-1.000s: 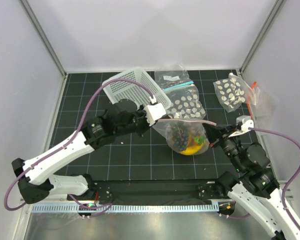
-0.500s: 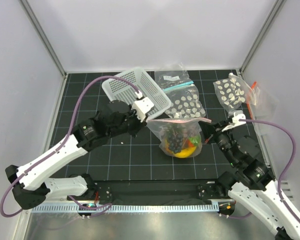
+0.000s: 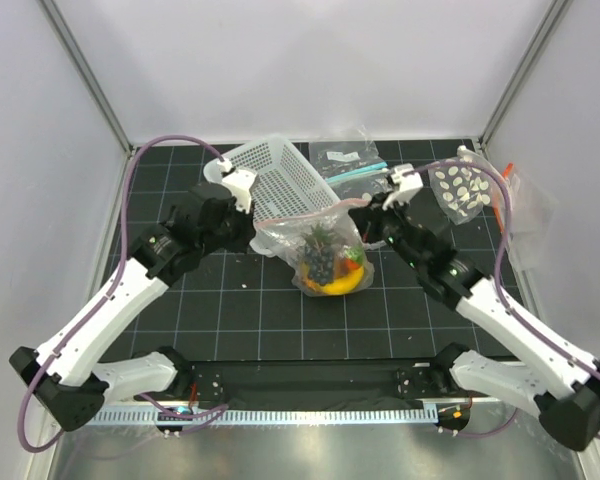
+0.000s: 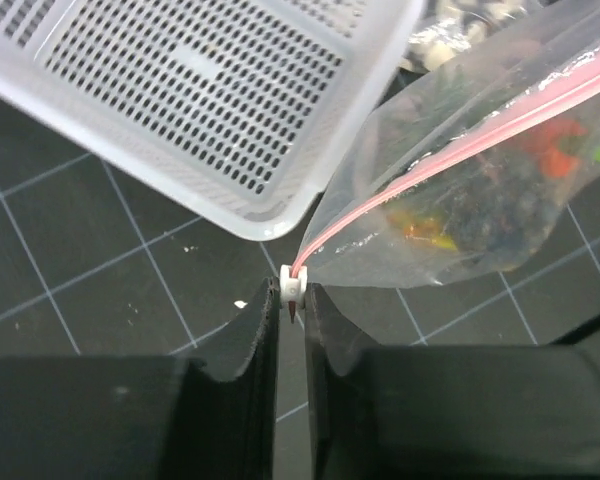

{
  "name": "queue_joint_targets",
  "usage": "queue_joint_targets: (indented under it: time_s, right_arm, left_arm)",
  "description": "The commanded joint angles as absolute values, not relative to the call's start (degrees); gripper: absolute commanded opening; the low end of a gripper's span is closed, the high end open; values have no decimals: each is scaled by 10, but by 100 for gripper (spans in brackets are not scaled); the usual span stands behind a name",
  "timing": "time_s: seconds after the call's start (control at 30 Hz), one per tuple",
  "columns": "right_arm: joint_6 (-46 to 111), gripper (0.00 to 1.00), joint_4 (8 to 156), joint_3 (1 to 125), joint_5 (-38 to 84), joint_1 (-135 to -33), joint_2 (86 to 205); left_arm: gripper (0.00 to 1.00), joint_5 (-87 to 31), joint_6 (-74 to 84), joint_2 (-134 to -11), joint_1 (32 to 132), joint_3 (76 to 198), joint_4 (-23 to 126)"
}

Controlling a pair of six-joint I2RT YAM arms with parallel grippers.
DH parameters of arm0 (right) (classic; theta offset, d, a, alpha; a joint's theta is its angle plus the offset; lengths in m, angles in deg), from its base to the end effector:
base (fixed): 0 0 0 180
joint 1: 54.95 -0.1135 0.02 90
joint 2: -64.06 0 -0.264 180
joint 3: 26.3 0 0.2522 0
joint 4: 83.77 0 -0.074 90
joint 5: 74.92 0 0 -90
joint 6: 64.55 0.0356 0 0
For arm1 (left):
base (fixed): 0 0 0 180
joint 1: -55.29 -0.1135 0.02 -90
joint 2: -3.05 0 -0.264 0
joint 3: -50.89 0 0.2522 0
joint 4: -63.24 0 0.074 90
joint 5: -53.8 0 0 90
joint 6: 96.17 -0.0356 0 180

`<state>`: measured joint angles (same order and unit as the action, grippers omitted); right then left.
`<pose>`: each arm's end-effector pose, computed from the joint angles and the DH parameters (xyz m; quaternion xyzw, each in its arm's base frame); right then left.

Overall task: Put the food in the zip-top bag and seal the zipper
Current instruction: Place the zipper food storage bag at the center of the board.

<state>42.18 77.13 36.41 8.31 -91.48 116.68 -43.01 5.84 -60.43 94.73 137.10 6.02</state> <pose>0.1761 0.1252 0.3503 -0.0927 0.7544 0.2504 0.5996 0.1763 -0.1396 0.3852 0.1826 0.8648 -0.1544 0.4416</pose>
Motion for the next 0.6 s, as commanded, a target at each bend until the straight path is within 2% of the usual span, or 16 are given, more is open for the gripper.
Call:
queue_joint_targets:
  time_s: [0.0, 0.03, 0.07, 0.1, 0.13, 0.2, 0.3, 0.47, 0.5, 0.57]
  right_arm:
    - [419, 11, 821, 425, 34, -905, 1224]
    - [418, 49, 819, 449, 27, -905, 1254]
    - [416, 68, 812, 461, 18, -905, 1264]
    - [415, 84, 804, 472, 2, -905, 1272]
    - [415, 89, 794, 492, -5, -905, 1277]
    - [412, 92, 768, 508, -13, -905, 1272]
    - [406, 94, 729, 527, -36, -905, 1238]
    - [406, 94, 659, 511, -28, -905, 1138]
    - [407, 87, 647, 506, -16, -904, 1124]
    - [414, 83, 622, 480, 52, -905, 1095]
  left_arm:
    - [20, -449, 82, -617, 898, 1391, 37]
    - [36, -454, 82, -620, 893, 1391, 53]
    - [63, -454, 82, -622, 889, 1394, 61]
    - [74, -457, 84, -623, 881, 1399, 65]
    - [82, -463, 88, -624, 878, 1402, 71]
    - [99, -479, 90, -627, 874, 1418, 70]
    - [100, -490, 96, -622, 874, 1436, 53]
    - [100, -447, 122, -582, 874, 1420, 47]
    - [100, -438, 124, -575, 874, 1416, 47]
    - [100, -416, 125, -558, 874, 1399, 64]
